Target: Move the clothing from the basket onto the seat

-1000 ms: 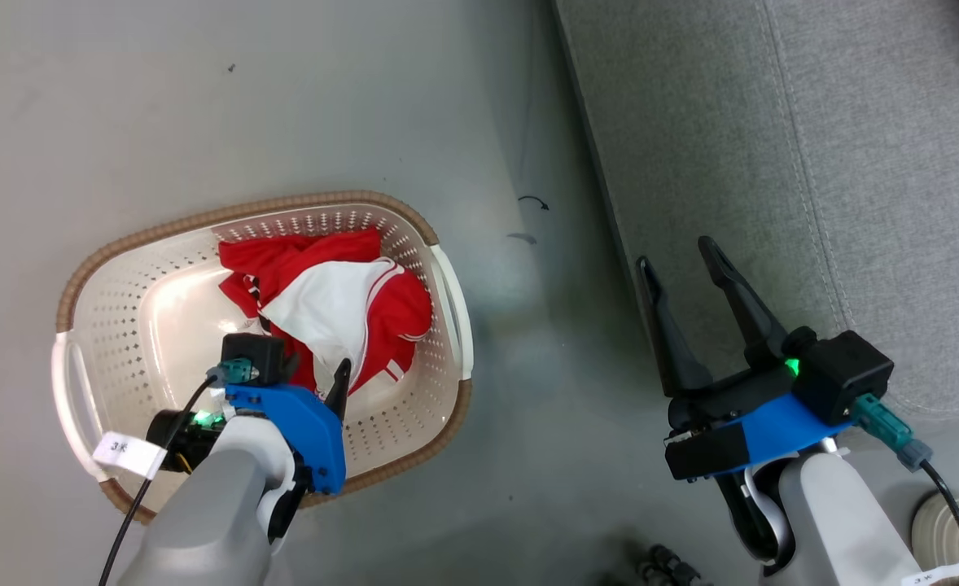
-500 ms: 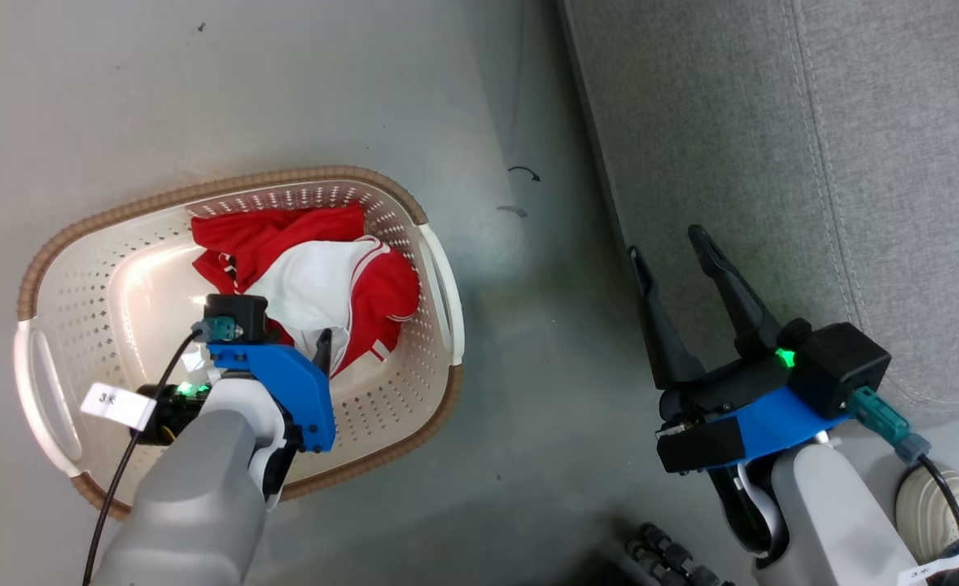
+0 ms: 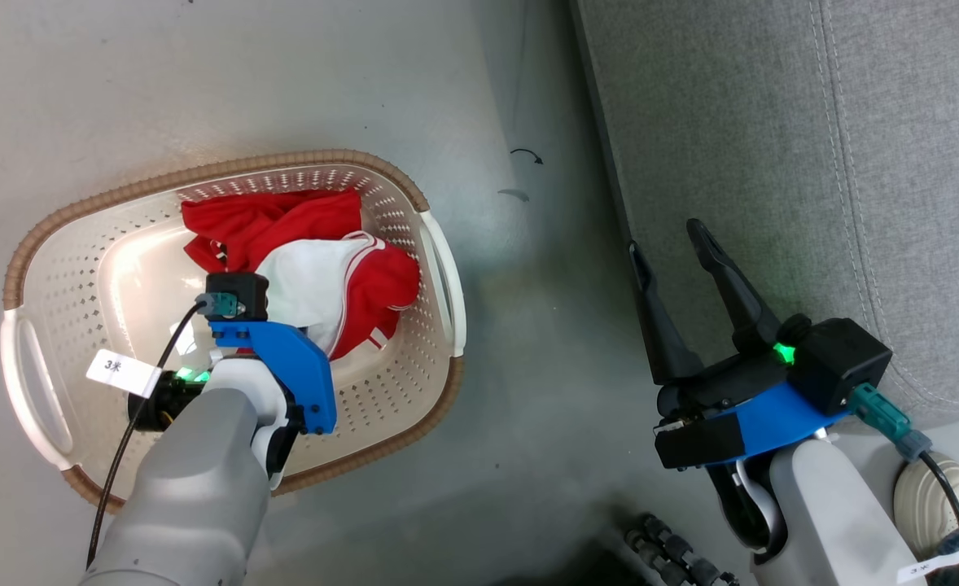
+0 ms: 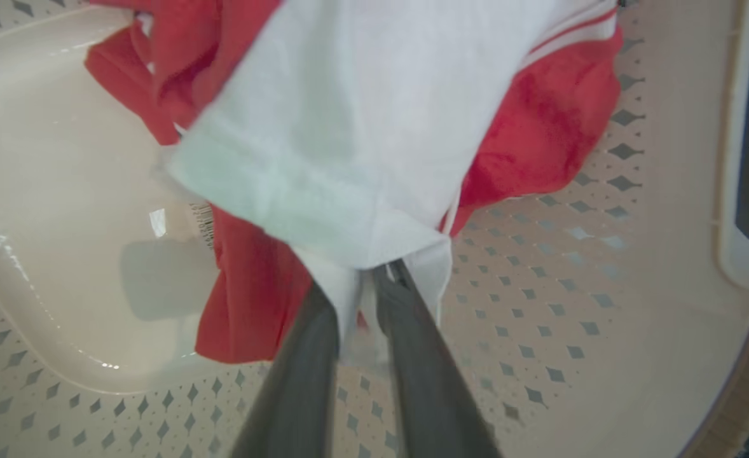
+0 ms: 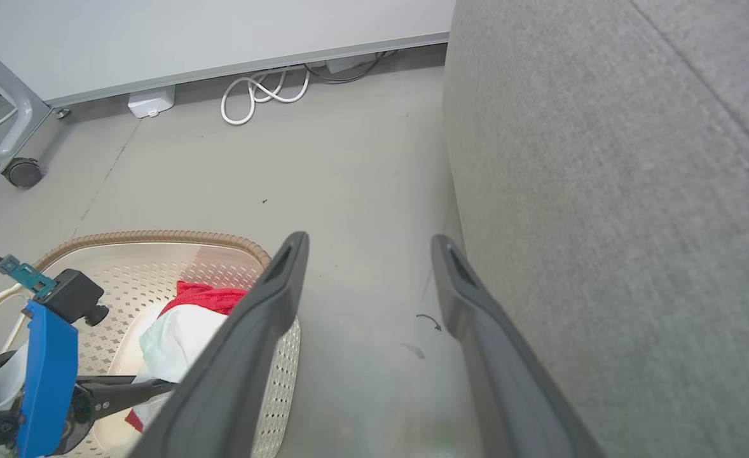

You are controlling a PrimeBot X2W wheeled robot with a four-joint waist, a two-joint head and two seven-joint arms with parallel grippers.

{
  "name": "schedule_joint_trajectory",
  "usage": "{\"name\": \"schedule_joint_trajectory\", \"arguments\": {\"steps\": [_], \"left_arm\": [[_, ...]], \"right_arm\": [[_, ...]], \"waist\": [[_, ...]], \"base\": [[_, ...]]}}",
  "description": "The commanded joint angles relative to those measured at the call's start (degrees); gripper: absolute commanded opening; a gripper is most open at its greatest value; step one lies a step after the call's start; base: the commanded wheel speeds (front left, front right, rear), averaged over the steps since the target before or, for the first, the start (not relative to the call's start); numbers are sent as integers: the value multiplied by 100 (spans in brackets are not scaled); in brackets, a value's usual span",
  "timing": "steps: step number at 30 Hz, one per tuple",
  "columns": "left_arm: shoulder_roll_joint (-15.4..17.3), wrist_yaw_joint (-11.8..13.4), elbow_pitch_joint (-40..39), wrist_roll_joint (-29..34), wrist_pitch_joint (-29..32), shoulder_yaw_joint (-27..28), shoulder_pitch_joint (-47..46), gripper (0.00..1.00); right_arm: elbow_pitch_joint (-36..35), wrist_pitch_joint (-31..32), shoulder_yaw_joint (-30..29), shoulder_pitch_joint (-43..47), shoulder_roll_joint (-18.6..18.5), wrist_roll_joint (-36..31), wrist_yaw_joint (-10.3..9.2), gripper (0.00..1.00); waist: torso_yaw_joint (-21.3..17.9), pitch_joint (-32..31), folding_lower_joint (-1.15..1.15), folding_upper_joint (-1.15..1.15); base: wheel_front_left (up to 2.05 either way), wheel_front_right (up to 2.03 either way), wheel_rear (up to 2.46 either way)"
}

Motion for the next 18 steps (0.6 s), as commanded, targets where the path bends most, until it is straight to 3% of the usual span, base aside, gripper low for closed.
{"name": "schedule_joint_trajectory", "arguments": {"steps": [1, 18], "left_arm": [[-3, -21, 8, 24, -67, -40, -100, 0], [-137, -179, 55, -182, -383, -66, 21, 0]], "right_arm": [[16, -33, 10, -86, 5, 16, 3, 100], [127, -44, 30, -129, 4, -102, 3, 100]], "waist": [[8, -9, 0, 0], [236, -378, 0, 0]], "base": [[0, 0, 0], [0, 0, 0]]}}
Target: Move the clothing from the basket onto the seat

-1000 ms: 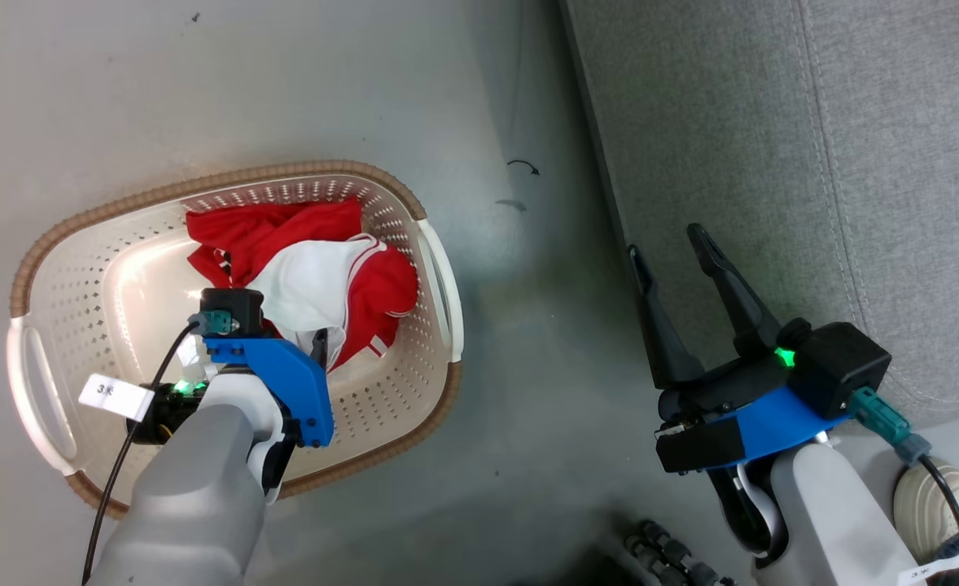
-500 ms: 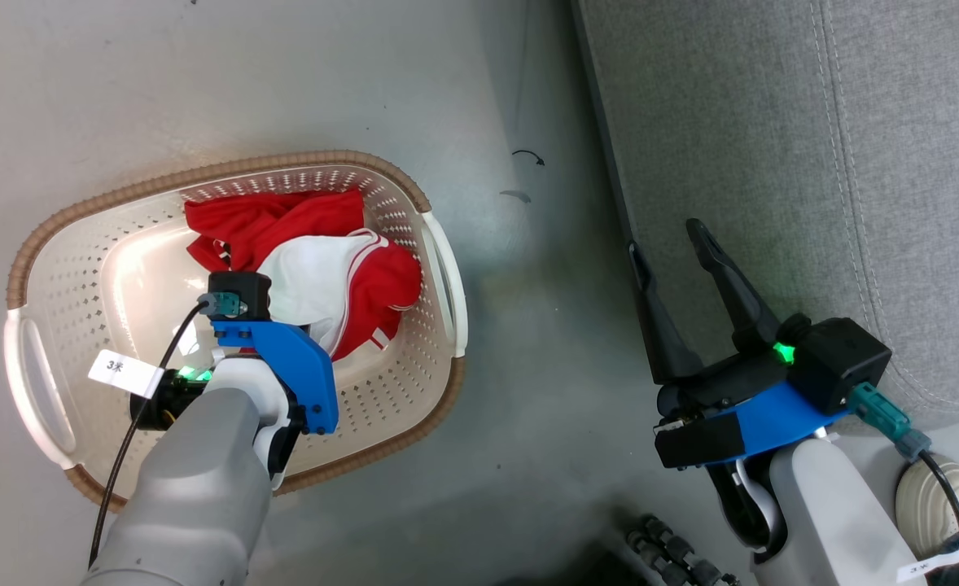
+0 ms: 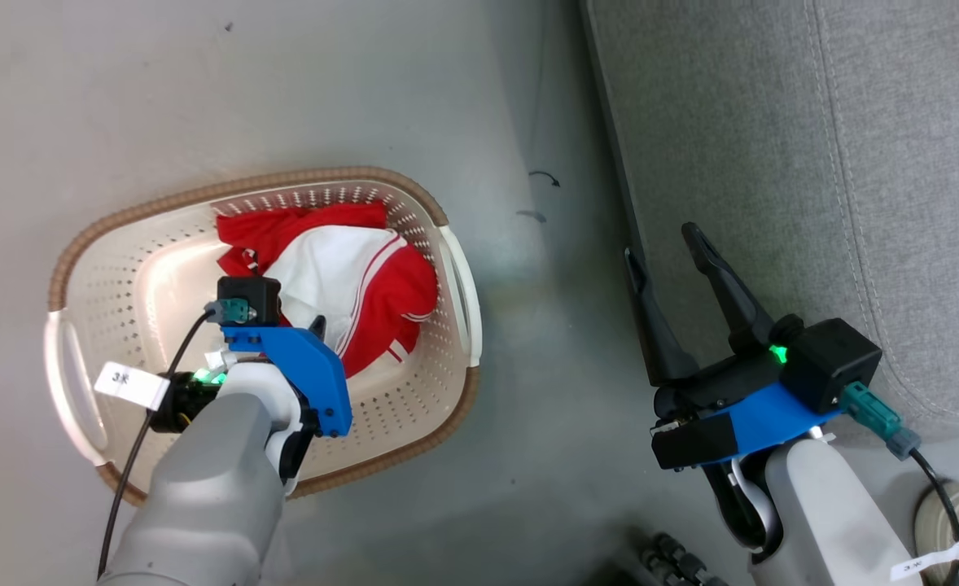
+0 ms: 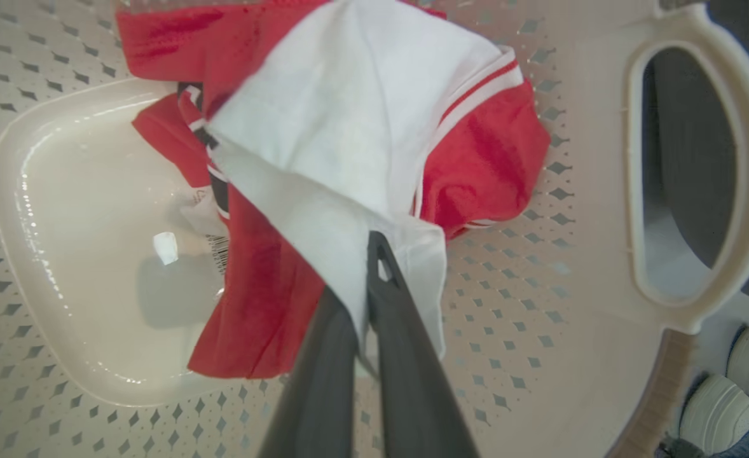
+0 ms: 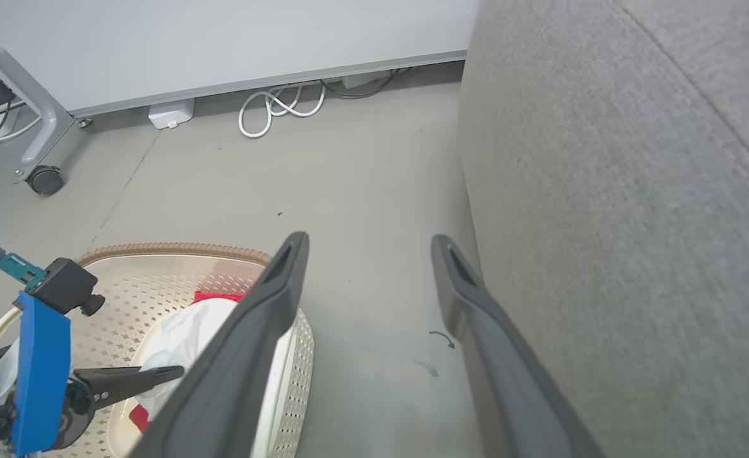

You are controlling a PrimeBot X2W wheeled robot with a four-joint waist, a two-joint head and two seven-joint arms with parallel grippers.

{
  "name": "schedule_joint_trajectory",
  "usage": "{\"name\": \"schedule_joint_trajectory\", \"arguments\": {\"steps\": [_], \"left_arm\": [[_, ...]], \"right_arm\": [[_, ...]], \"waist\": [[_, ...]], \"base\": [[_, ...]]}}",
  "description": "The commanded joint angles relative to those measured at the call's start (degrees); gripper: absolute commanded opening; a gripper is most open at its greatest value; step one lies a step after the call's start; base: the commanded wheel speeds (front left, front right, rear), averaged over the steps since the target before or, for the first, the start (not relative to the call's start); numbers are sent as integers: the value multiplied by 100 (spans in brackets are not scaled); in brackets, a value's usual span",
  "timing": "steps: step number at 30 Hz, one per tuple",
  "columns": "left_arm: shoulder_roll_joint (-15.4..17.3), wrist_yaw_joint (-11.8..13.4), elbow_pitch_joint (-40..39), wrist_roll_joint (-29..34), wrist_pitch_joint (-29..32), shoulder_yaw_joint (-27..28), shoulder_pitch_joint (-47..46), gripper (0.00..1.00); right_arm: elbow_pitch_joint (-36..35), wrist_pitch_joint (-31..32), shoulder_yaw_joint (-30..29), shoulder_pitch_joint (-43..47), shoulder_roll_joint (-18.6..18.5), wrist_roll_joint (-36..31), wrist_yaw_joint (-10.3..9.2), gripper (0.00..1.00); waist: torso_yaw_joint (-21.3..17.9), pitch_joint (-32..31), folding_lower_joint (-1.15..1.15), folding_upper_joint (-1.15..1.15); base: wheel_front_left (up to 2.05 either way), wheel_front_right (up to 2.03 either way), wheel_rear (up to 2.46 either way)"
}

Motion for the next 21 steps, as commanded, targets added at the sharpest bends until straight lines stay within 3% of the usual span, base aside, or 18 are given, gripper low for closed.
{"name": "schedule_joint_trajectory", "arguments": {"steps": [1, 13, 21], "left_arm": [[-25, -32, -9, -56, -60, 16, 73, 0], [-142, -88, -558, -309, -513, -278, 578, 0], [24, -91, -1318, -522, -839, -836, 906, 0]], "right_arm": [[26, -36, 16, -108, 4, -44, 3, 100], [209, 63, -56, 41, -1, -189, 3, 100], [276, 194, -196, 276, -1, -281, 3, 100]], "waist": [[96, -163, 0, 0], [601, -1183, 0, 0], [939, -1990, 0, 0]], "base": [[0, 0, 0], [0, 0, 0], [0, 0, 0]]}}
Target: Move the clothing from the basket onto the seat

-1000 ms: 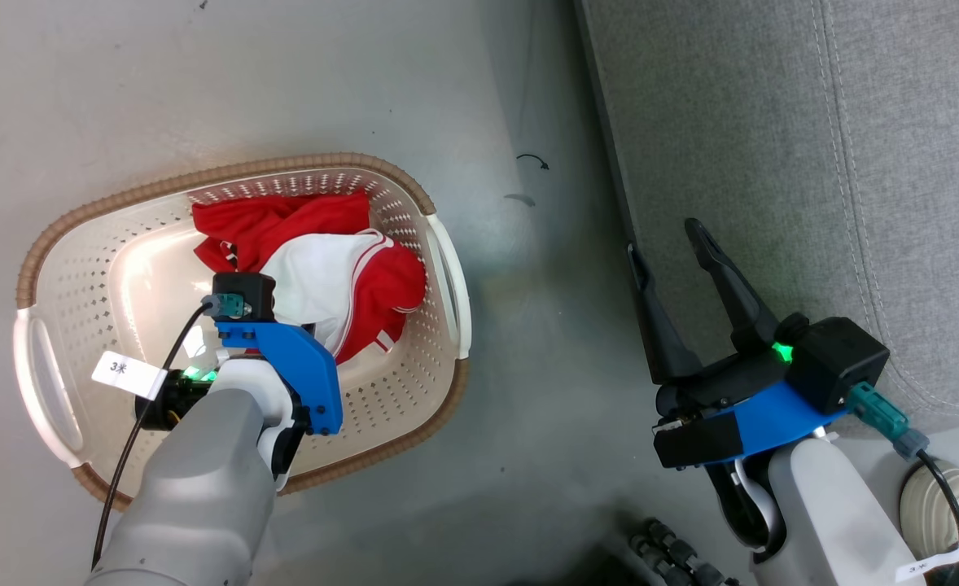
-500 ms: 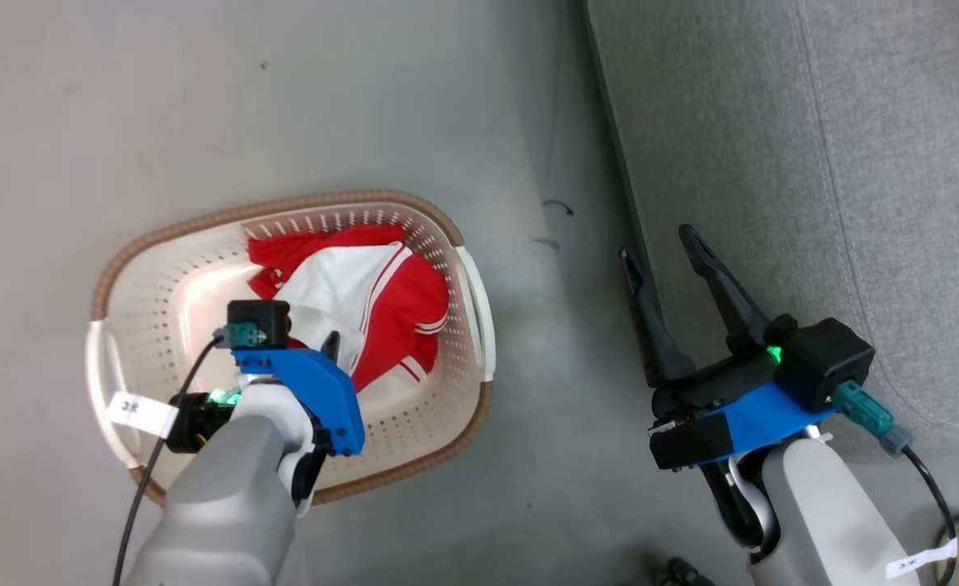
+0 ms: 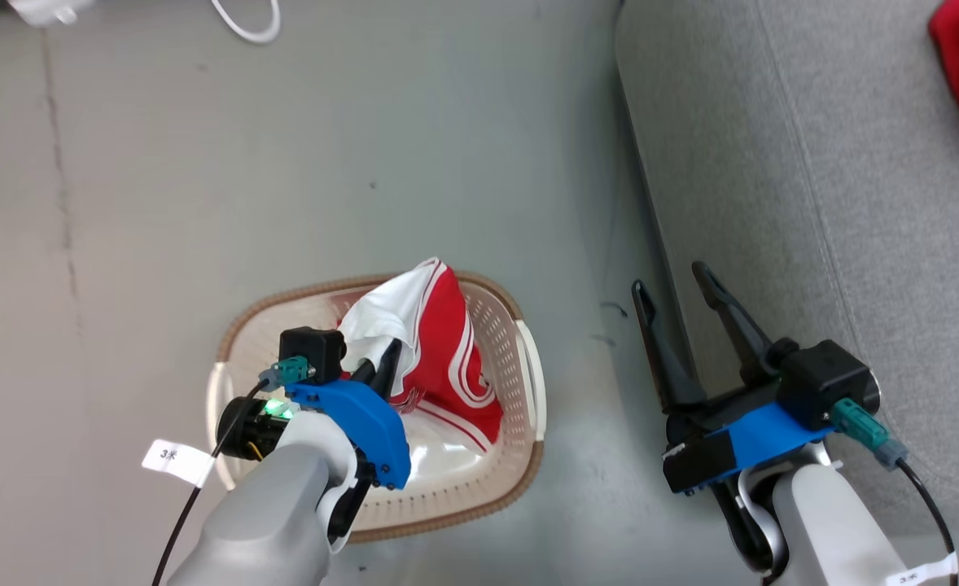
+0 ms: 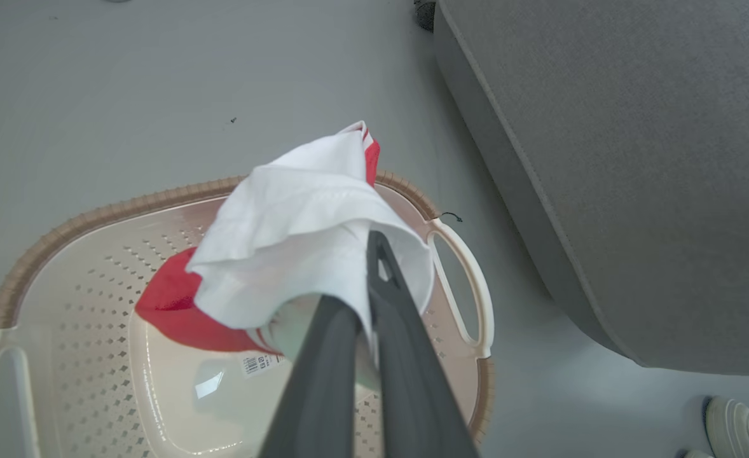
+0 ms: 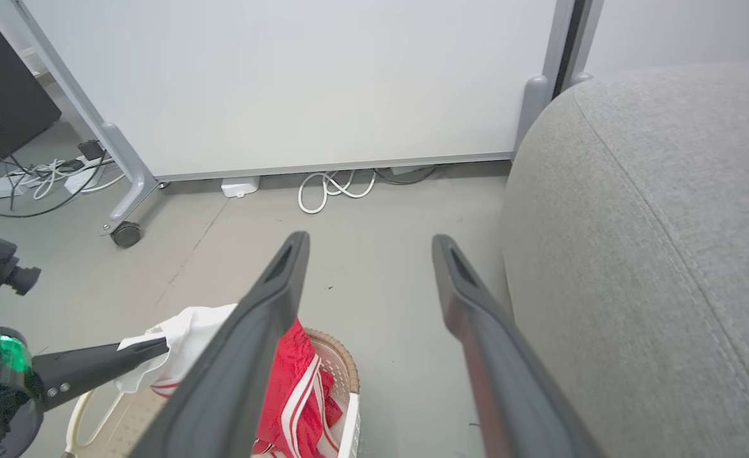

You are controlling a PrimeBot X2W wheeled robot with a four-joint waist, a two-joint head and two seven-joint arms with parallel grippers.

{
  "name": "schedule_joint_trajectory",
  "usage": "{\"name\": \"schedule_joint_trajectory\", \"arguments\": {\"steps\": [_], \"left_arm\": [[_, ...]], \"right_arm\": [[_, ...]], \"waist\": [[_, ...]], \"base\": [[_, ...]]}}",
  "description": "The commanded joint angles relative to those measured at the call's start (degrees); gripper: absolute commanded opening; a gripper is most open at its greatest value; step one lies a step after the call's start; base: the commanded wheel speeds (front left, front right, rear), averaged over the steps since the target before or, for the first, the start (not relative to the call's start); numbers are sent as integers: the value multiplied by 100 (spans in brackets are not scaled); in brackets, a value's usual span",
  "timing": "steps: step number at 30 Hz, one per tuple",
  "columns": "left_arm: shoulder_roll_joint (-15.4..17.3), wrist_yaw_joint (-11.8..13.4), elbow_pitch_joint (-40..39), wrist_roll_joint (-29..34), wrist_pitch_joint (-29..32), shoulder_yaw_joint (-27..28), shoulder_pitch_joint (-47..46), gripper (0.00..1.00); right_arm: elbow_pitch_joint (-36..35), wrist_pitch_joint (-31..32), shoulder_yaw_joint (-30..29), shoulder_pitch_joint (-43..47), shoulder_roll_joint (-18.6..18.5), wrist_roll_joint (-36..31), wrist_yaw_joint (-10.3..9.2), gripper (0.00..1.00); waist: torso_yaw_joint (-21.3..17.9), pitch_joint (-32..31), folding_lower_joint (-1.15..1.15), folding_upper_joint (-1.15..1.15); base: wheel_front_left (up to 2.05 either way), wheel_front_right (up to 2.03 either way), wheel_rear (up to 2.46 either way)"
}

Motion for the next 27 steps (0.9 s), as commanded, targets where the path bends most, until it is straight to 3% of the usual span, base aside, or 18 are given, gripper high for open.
{"name": "schedule_joint_trajectory", "arguments": {"steps": [1, 11, 27], "left_arm": [[55, -11, -55, -25, -58, -48, 53, 0], [198, -11, -749, -329, -279, -531, 121, 0], [146, -11, -1585, -384, -140, -1117, -784, 0]], "right_arm": [[10, 11, -14, 79, -3, -40, 3, 100], [-33, 238, -104, 447, -3, -101, 3, 100], [7, 475, -37, 807, -3, -19, 3, 100]], "waist": [[212, -373, 1, 0], [446, -1217, 1, 0], [670, -1915, 1, 0]], "base": [[0, 0, 0], [0, 0, 0], [0, 0, 0]]}}
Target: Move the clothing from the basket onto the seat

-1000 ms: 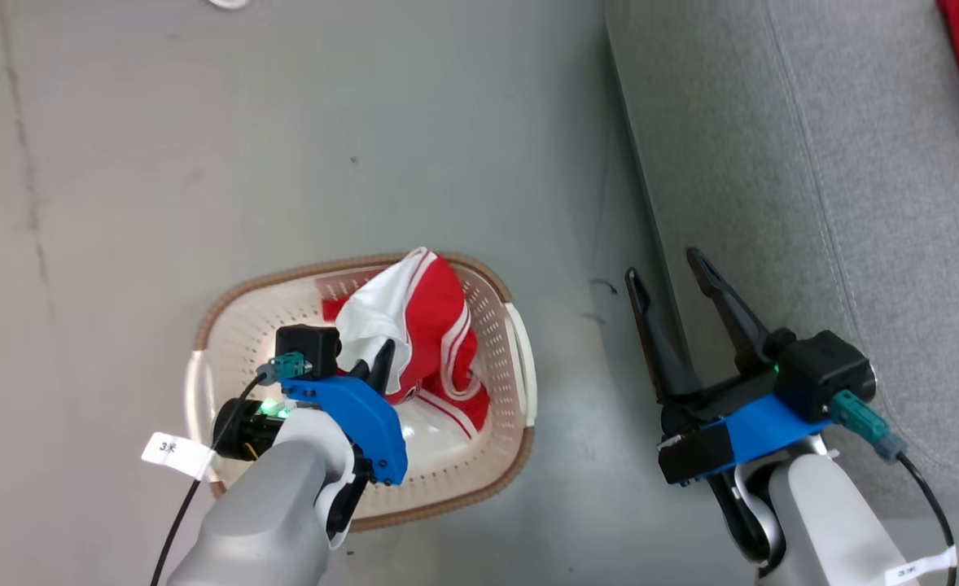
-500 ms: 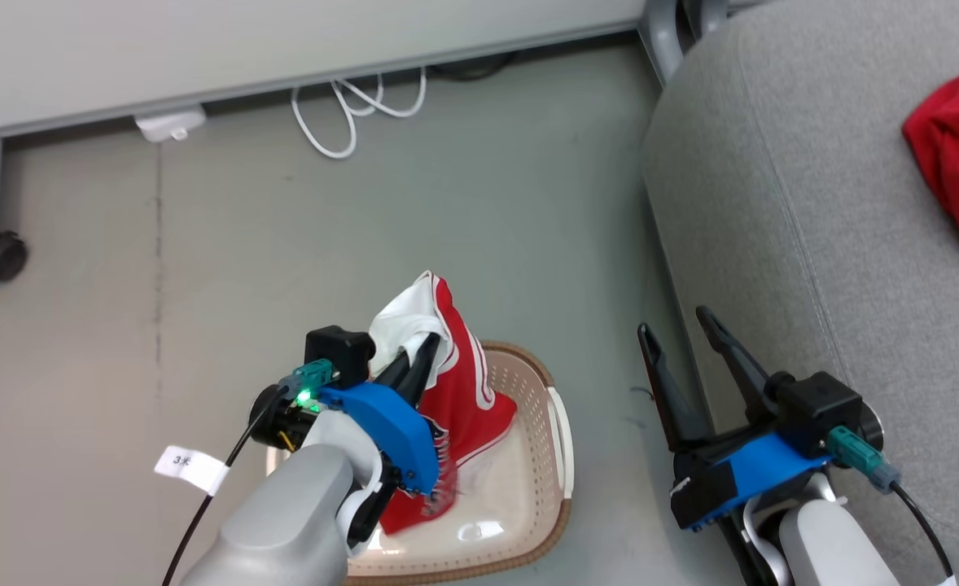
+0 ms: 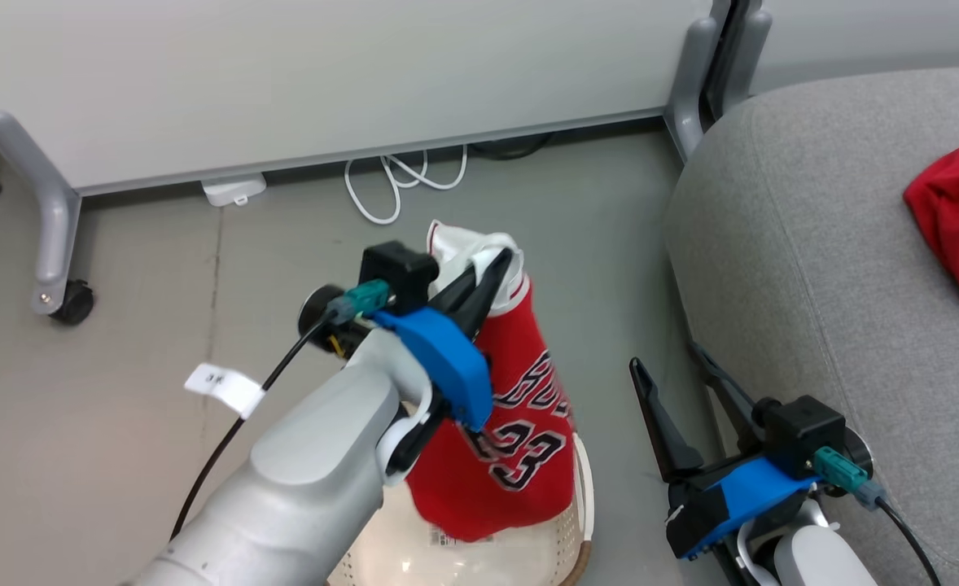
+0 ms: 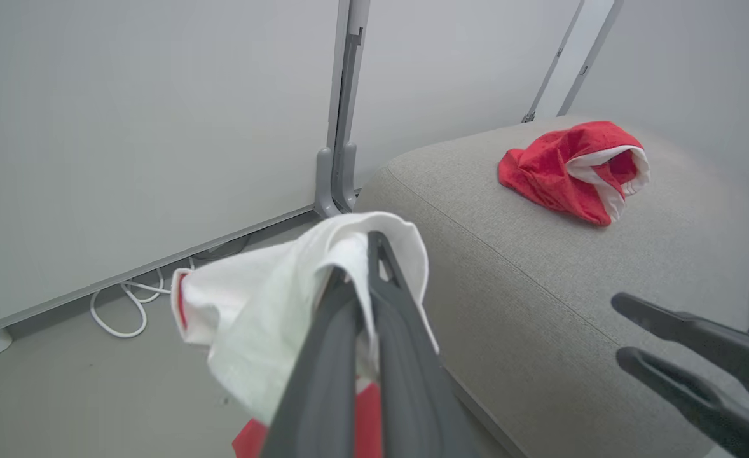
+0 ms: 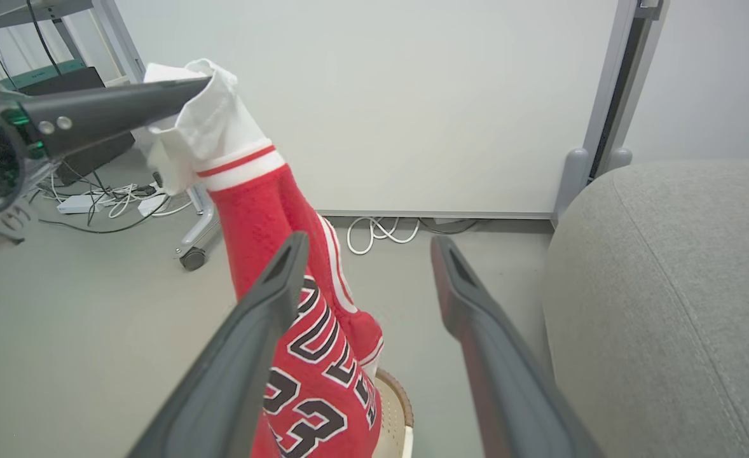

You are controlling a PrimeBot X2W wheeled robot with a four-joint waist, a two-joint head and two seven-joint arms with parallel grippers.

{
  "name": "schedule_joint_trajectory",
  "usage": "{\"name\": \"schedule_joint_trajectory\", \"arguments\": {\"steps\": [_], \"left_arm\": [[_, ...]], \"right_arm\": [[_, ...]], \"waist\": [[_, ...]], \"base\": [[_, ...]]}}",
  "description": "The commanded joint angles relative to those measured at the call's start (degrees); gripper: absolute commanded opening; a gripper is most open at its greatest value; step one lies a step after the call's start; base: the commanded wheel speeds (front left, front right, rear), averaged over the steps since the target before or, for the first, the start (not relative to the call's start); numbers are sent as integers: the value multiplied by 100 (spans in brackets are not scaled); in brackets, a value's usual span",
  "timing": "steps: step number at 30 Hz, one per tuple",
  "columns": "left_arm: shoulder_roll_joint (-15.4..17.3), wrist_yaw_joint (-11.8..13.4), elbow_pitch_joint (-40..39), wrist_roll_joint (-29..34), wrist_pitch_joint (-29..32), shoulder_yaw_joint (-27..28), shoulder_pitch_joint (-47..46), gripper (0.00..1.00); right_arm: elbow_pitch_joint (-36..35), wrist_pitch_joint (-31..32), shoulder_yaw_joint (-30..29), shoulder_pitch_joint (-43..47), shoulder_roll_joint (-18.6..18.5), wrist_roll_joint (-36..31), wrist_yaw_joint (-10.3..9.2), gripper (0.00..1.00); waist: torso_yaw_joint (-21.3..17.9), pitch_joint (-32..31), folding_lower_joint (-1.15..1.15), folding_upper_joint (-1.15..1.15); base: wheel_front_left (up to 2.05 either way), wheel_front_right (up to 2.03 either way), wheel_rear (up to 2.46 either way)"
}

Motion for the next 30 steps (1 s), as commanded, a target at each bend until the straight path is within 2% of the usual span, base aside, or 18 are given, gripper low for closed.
{"name": "schedule_joint_trajectory", "arguments": {"steps": [1, 18, 30], "left_arm": [[-7, -10, -45, 3, 7, -36, -141, 0], [-242, -10, -258, -128, 280, -347, -1127, 0], [-318, -10, -272, -335, 277, -623, -1261, 0]], "right_arm": [[12, 24, 16, 80, -3, 26, 3, 100], [45, 134, 119, 226, -3, 52, 3, 100], [23, 155, 197, 185, -3, 21, 3, 100]], "waist": [[9, -65, 1, 0], [24, -441, 1, 0], [-40, -467, 1, 0]], "base": [[0, 0, 0], [0, 0, 0], [0, 0, 0]]}}
